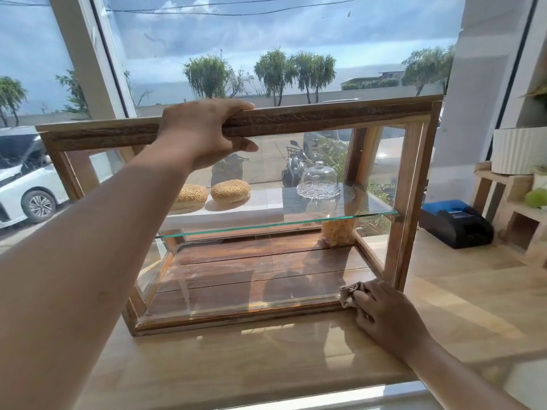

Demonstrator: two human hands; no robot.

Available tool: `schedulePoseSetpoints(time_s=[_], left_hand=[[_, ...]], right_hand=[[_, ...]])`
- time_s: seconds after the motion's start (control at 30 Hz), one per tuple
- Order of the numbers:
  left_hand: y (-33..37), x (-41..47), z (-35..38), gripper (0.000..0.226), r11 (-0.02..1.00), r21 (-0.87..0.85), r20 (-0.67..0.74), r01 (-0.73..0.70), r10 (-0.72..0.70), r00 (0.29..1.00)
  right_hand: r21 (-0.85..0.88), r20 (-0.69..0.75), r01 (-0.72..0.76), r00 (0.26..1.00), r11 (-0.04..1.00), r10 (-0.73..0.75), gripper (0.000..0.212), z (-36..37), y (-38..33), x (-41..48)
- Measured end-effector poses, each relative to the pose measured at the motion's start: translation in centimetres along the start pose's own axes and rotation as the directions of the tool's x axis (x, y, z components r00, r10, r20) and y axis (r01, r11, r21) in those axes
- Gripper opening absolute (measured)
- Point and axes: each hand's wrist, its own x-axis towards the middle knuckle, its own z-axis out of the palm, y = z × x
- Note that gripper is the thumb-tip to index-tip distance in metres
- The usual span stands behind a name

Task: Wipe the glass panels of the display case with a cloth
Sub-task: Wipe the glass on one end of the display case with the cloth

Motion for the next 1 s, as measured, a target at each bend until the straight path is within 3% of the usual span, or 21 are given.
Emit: schedulePoseSetpoints(time_s=[0.2,0.33,0.47,0.57,0.67,0.77,0.87,1.0], left_hand=[[0.2,-0.2,0.0,0.073,1.0,-0.001,0.014,0.007,-0.007,1.0],[0.4,-0.5,0.2,0.072,1.0,-0.011,0.023,0.011,-0.011,1.0],[0.4,-0.5,-0.1,0.074,1.0,0.011,0.029,0.021,-0.021,0.999],[0.4,-0.3,-0.3,0.074,1.0,0.021,0.027,0.018,-0.018,0.999],[0.4,-0.3,-0.4,0.073,1.0,0.019,0.022,0.019,-0.019,1.0],[0.5,-0.4,-0.2,0.073,1.0,0.007,0.024,0.03,-0.03,0.999],[0.8,-0.5,0.0,0.072,0.999,0.008,0.031,0.038,-0.039,0.999],[0.8,-0.1,-0.5,0.073,0.998,-0.002,0.044,0.055,-0.055,0.998]], right_hand=[[0.016,-0.044,0.272,0.961,0.962,-0.272,0.016,0.9,-6.0,2.1],[-0.016,-0.062,0.449,0.891,0.893,-0.449,0.026,2.6,-11.3,4.3],[-0.075,-0.108,0.557,0.82,0.827,-0.562,0.017,3.4,-11.8,5.3],[-0.178,-0.144,0.585,0.78,0.791,-0.609,0.022,3.1,-8.3,4.9],[-0.234,-0.1,0.579,0.785,0.781,-0.611,0.037,2.4,-2.9,3.6],[-0.387,0.042,0.574,0.793,0.721,-0.608,0.046,1.5,2.4,1.9],[-0.433,0.154,0.582,0.801,0.689,-0.579,0.051,0.2,4.4,1.6],[-0.361,0.044,0.568,0.803,0.74,-0.595,0.047,1.0,2.0,2.5]])
